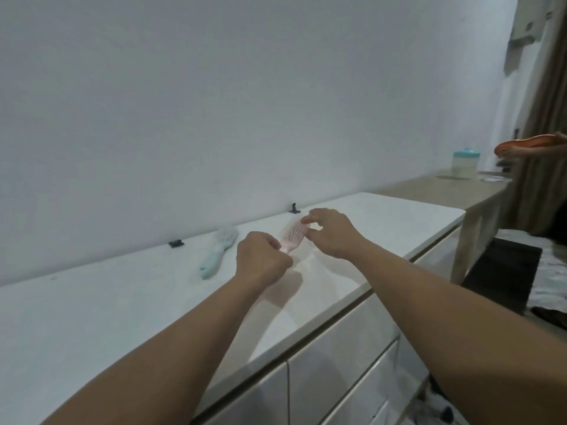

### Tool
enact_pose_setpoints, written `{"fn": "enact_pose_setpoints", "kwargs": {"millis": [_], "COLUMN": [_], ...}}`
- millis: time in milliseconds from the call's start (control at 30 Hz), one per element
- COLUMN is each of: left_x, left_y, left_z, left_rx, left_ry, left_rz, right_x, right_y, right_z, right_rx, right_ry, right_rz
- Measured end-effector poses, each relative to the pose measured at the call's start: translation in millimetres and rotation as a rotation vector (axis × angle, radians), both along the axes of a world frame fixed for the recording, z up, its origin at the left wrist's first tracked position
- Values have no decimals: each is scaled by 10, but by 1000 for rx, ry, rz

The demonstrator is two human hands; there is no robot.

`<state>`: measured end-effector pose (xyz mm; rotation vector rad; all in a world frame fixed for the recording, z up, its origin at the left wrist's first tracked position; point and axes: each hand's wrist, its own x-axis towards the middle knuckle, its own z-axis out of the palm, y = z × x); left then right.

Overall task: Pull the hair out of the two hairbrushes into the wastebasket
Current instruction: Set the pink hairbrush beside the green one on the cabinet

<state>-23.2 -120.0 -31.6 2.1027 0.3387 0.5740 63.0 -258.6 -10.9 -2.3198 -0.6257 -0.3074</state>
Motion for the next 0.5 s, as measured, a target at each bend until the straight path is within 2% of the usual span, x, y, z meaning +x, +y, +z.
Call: {"fn": "enact_pose_setpoints", "kwargs": {"millis": [300, 500], "left_x": [285, 384], "left_y": [256, 358], "left_z": [-114, -113], "left_rx": [122, 105], "left_ry": [93, 66], "left_rz": [132, 131], "right_x": [361, 539], "right_y": [382, 480], "right_z": [-220, -308], "right_rx": [-273, -299], "right_ry": [88, 64], "right_rz": [88, 92]}}
